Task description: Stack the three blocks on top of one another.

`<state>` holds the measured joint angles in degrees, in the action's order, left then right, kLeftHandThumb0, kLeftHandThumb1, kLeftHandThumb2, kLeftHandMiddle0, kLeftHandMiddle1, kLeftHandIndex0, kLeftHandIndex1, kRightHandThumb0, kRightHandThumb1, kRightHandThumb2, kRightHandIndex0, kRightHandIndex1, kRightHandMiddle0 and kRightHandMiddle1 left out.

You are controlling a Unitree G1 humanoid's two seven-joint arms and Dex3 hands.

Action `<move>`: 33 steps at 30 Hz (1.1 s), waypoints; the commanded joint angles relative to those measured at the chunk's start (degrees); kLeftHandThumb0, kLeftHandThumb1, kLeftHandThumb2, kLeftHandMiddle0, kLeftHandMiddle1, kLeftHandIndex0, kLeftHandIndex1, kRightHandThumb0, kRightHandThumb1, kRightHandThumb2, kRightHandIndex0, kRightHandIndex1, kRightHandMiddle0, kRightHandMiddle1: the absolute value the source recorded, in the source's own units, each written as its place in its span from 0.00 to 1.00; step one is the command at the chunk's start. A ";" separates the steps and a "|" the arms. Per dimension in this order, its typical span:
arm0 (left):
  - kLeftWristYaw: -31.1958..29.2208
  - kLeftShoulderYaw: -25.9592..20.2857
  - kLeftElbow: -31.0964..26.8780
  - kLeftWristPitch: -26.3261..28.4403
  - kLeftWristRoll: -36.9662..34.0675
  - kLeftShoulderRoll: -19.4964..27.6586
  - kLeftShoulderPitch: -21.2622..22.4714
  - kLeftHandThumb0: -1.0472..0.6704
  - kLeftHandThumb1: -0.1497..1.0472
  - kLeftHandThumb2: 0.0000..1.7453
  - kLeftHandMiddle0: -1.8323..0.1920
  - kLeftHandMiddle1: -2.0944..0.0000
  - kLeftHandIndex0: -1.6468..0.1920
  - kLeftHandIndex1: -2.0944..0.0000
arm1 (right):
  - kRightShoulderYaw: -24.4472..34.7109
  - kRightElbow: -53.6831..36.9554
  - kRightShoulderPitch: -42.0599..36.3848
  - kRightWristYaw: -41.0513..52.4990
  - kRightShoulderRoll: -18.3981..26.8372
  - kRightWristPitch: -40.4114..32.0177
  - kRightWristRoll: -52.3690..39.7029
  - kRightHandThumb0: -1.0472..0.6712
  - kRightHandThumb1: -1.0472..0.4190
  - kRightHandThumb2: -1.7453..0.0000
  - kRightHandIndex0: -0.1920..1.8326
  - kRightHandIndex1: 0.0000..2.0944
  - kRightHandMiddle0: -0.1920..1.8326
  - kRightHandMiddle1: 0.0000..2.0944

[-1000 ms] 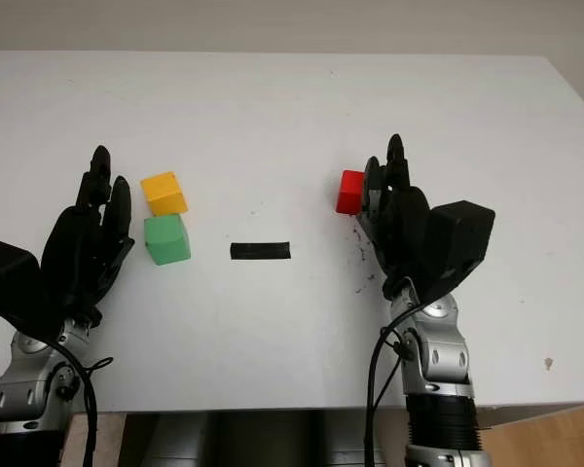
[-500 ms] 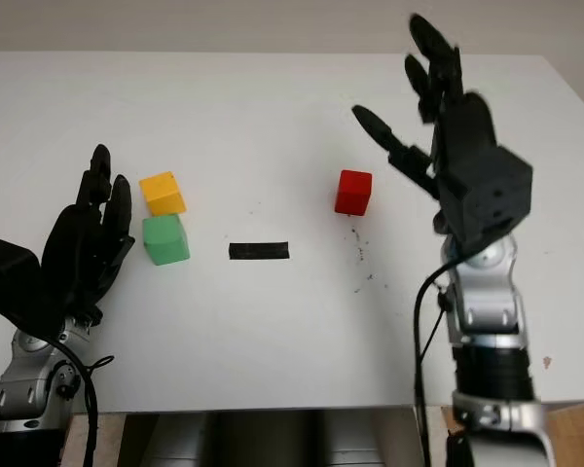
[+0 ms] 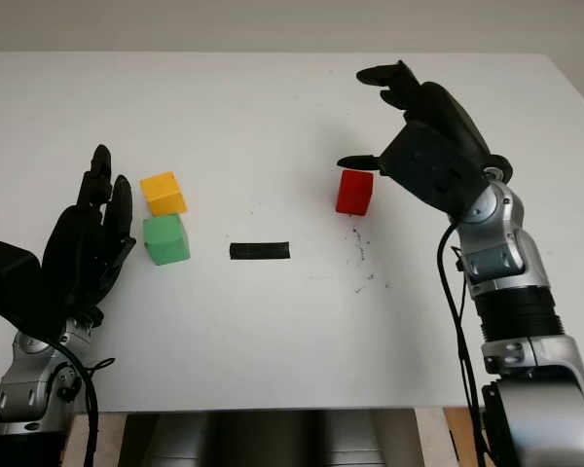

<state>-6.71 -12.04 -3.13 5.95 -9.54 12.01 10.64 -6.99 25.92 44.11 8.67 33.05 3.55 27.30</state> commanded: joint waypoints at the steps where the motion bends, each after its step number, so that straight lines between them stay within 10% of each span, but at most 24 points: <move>1: -0.20 -0.17 -0.39 -0.49 -0.45 -0.09 0.22 0.17 1.00 0.31 1.00 0.99 1.00 0.99 | -2.26 0.61 2.00 0.81 1.60 0.44 2.52 0.25 0.17 0.97 0.25 0.08 0.23 0.20; 33: -0.04 0.28 -0.90 -0.66 -0.06 -0.26 -0.83 0.17 1.00 0.32 1.00 1.00 1.00 1.00 | -15.15 5.81 5.36 0.41 5.23 1.11 24.13 0.25 0.17 0.97 0.22 0.03 0.36 0.05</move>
<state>-6.64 -11.86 -3.12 5.65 -9.55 11.89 10.57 -21.96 31.27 48.16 9.90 37.60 4.34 51.20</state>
